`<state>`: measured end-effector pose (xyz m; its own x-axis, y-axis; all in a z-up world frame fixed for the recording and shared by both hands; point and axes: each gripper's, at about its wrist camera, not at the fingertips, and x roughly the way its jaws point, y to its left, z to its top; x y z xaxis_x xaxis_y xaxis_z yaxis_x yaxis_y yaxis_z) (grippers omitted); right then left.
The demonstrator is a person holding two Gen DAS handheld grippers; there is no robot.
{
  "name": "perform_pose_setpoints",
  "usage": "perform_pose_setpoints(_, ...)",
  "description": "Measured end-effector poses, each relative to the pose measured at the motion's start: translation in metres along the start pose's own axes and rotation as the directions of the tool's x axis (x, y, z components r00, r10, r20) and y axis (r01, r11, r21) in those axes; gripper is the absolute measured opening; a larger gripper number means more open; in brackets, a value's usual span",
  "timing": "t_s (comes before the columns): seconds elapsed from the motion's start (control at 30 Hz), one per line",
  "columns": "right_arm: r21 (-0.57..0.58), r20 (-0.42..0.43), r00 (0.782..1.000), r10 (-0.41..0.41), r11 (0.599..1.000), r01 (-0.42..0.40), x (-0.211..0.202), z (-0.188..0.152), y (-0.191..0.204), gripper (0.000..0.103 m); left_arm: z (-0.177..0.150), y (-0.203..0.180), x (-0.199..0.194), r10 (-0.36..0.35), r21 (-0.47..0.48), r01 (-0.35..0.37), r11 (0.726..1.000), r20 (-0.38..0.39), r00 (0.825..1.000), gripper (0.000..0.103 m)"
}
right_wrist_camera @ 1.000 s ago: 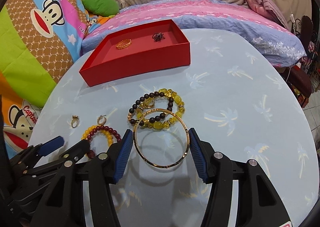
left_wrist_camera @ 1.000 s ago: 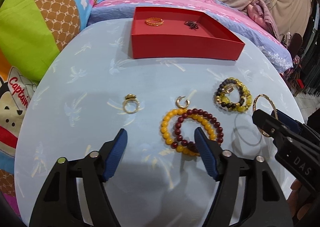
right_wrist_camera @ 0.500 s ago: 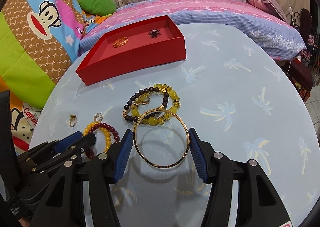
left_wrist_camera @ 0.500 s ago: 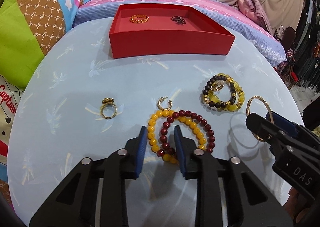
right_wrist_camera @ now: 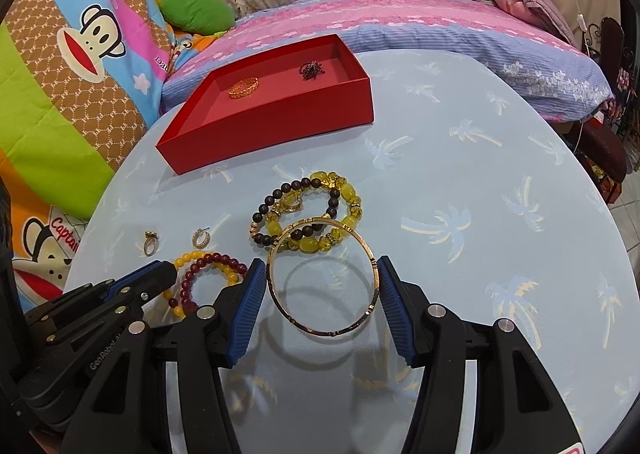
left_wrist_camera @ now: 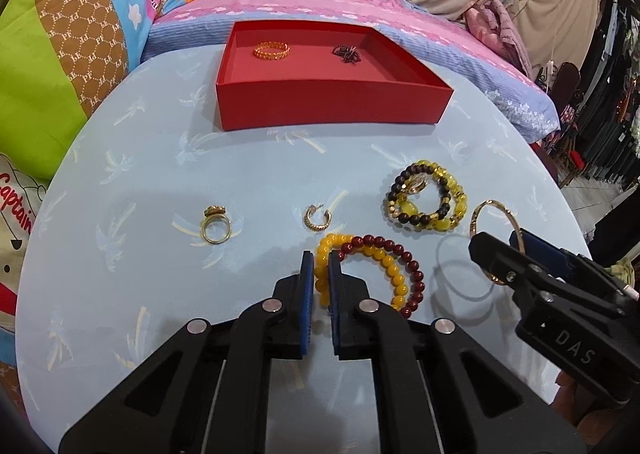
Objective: Organize jewelry
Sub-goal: 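Close the right tool on the gold bangle while the left tool grasps the dark-red bead bracelet, then carry the bangle and bead bracelet into the red tray and open both tools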
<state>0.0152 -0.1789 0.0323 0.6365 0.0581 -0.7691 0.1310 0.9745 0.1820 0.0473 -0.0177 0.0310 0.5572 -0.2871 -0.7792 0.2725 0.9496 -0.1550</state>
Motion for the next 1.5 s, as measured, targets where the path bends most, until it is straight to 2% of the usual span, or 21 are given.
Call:
perform_pose_setpoints(0.2,0.001,0.004,1.000,0.001,1.000,-0.001,-0.003,-0.001,0.000,0.054,-0.002,-0.003,-0.001,-0.004,0.005,0.004,1.000,0.000,1.000,0.007)
perform_pose_setpoints(0.33,0.007,0.002,1.000,-0.001,1.000,0.001,-0.004,-0.003,-0.002,0.054,-0.003,-0.007,0.000,-0.012,0.015,0.012,1.000,-0.001,1.000,0.016)
perform_pose_setpoints(0.6,0.005,0.000,1.000,0.000,1.000,0.000,-0.005,-0.004,-0.001,0.054,-0.008,-0.007,0.020,-0.005,0.019,0.006,1.000,-0.042,0.999,0.016)
perform_pose_setpoints(0.87,0.007,-0.015,1.000,0.002,1.000,-0.001,0.001,-0.005,-0.002,0.054,-0.009,-0.010,0.022,-0.002,0.049,0.003,0.999,-0.017,1.000,0.015)
perform_pose_setpoints(0.93,0.006,-0.017,1.000,0.002,1.000,-0.002,0.001,-0.005,-0.002,0.054,-0.010,-0.010,0.022,0.012,0.062,-0.011,0.998,-0.009,1.000,0.008)
perform_pose_setpoints(1.17,0.005,-0.011,1.000,0.003,1.000,-0.003,0.000,-0.004,-0.001,0.054,-0.006,-0.007,0.015,-0.013,0.033,0.013,0.999,-0.004,1.000,0.007)
perform_pose_setpoints(1.5,-0.010,0.012,1.000,0.027,1.000,-0.027,-0.012,0.000,0.004,0.054,0.013,-0.009,-0.020,-0.093,-0.006,0.094,0.996,0.050,0.994,0.007)
